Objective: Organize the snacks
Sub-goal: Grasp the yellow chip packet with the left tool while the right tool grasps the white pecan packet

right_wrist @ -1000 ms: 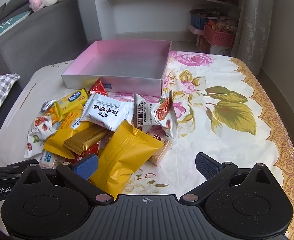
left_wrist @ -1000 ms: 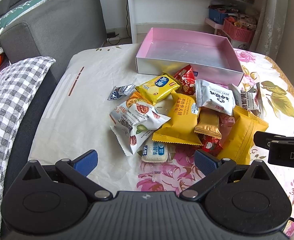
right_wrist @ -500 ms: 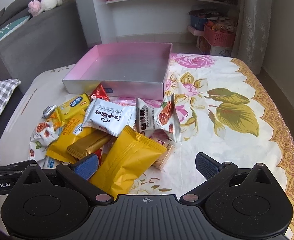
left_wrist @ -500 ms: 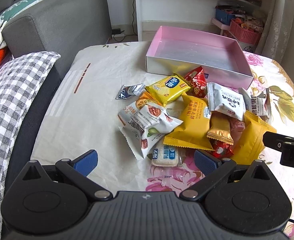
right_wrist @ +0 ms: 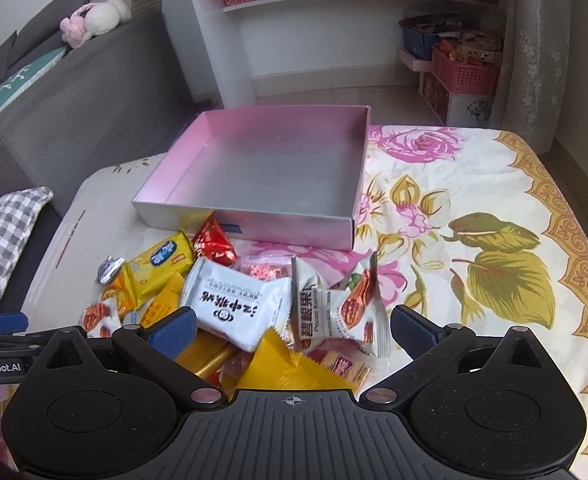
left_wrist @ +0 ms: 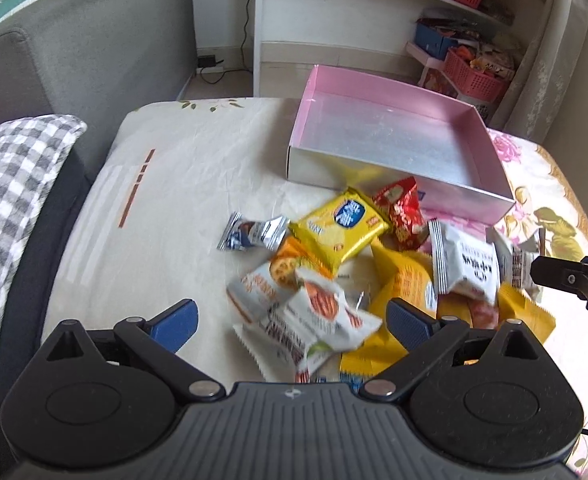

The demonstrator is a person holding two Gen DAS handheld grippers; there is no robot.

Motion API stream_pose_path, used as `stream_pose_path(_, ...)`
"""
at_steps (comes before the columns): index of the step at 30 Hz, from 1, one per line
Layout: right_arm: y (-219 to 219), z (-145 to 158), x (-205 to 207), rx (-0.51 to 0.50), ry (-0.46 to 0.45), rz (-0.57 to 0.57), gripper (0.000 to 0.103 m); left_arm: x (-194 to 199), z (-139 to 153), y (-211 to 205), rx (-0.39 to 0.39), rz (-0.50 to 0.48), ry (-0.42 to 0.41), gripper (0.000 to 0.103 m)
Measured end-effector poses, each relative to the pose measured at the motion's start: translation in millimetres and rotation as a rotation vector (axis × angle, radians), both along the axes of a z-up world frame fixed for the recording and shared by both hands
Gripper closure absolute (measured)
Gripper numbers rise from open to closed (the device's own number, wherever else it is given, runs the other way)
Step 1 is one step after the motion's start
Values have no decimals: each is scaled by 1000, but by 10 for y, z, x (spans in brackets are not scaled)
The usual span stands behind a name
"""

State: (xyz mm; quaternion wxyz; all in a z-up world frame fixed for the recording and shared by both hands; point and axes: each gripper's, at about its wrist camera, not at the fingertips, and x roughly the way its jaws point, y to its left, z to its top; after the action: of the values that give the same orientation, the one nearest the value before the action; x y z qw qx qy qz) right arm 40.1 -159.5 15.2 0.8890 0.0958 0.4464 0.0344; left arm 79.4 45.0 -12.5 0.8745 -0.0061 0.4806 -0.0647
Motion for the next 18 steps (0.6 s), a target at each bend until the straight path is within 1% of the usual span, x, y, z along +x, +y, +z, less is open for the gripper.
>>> stream_pose_path(4, -201, -83, 97, 57, 4, -25, 3, 180, -116, 5, -8, -54, -28, 16)
stream_pose_path(5, -254, -103, 124, 78, 8, -27, 4, 219, -132, 1, -15, -74, -35, 20)
stream_pose_path(8, -372, -160, 191, 132, 27, -33, 7, 309, -146, -21, -44, -144, -71, 24)
stream_pose_path(10, -419, -213, 235, 147, 47, -39, 12, 361, -157, -40, -59, -211, -93, 28)
stream_pose_path(13, -453, -300, 291, 169, 80, -51, 20, 419, -192, -106, -37, -285, -120, 34)
stream_pose_path(15, -456, -362, 331, 174, 107, -52, 24, 491, -222, -131, -18, -321, -124, 40)
stream_pose_path(18, -471, -418, 382, 190, 136, -64, 29, 606, -252, -150, -8, -372, -117, 44)
